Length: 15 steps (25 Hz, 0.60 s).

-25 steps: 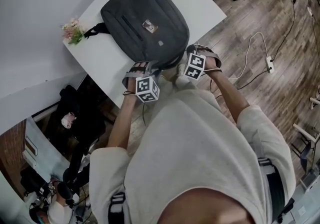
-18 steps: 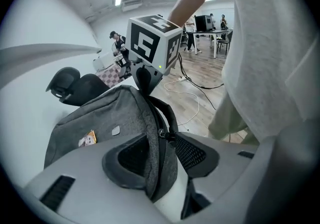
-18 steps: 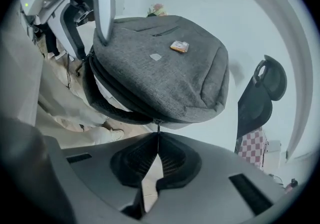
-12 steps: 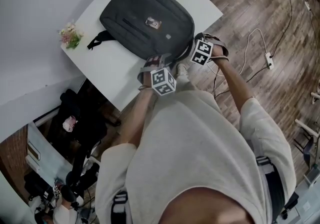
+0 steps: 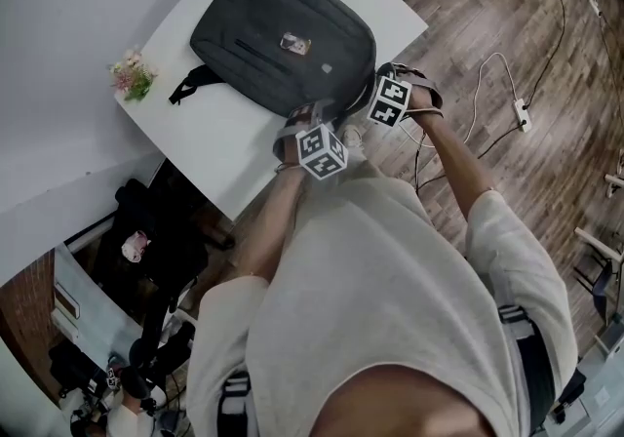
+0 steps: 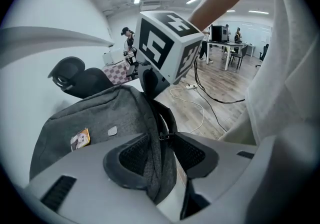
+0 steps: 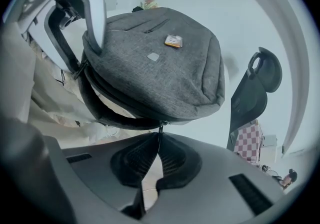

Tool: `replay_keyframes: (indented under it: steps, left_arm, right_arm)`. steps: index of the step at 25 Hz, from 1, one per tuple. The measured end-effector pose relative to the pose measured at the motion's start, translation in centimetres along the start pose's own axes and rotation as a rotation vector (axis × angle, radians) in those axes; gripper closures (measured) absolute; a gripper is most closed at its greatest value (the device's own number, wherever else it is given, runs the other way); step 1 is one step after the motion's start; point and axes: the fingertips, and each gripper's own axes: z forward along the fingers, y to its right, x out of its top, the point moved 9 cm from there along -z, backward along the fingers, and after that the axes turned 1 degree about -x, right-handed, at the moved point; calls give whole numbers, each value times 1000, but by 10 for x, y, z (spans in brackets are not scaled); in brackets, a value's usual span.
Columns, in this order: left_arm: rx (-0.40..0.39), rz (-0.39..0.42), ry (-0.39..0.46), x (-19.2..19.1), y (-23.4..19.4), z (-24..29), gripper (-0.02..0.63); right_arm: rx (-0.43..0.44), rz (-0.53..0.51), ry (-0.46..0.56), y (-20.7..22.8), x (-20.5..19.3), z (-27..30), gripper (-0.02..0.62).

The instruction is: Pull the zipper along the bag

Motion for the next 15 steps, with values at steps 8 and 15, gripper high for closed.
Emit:
replay_keyframes:
  steps: [8,15]
  left_arm:
    - [-8,-19,3,-1,-2,2,420]
    - [-20,-44,16,0,-3,3,420]
  right_arm:
    - [27,17,-19,-25,8,-14,580]
    - [58,86,-22,-47,18,-25,578]
